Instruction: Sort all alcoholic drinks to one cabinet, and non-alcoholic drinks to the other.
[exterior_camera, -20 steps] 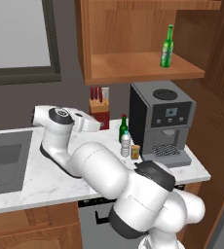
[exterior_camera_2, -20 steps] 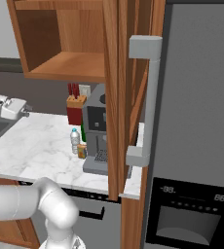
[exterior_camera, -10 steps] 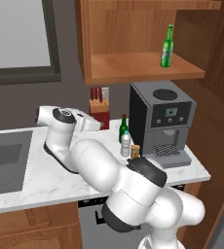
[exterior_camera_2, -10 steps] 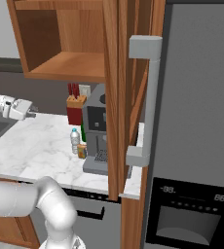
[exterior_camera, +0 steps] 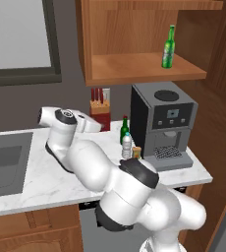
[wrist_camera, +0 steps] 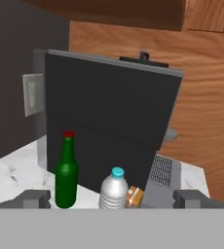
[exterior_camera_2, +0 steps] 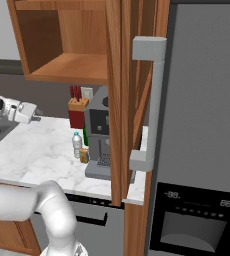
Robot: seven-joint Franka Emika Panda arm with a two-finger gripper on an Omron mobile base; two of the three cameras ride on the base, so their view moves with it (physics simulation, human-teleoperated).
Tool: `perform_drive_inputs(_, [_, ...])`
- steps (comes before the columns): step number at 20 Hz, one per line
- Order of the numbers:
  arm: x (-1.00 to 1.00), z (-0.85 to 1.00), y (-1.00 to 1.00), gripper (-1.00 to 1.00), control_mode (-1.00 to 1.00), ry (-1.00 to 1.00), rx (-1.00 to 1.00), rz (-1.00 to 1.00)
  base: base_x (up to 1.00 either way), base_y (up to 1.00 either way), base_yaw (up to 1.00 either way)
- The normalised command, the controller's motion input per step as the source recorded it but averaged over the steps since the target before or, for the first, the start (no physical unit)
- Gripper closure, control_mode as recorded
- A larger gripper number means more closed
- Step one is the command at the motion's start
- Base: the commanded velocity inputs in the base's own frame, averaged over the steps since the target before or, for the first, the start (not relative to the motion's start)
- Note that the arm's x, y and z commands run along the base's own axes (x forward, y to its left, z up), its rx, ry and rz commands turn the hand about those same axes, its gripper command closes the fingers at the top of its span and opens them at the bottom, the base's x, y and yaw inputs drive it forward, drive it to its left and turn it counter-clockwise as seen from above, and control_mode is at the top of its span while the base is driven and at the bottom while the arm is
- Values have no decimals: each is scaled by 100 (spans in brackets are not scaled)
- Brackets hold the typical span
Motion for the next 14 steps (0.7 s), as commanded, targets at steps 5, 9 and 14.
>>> perform_drive_inputs(5, [34, -9, -8, -100, -100, 0, 1, 0, 0, 0, 0])
perform_drive_inputs(9, [25, -13, -6, -100, -100, 0, 0, -2, 0, 0, 0])
perform_drive_inputs(14, [12, -18, -14, -100, -100, 0, 0, -2, 0, 0, 0])
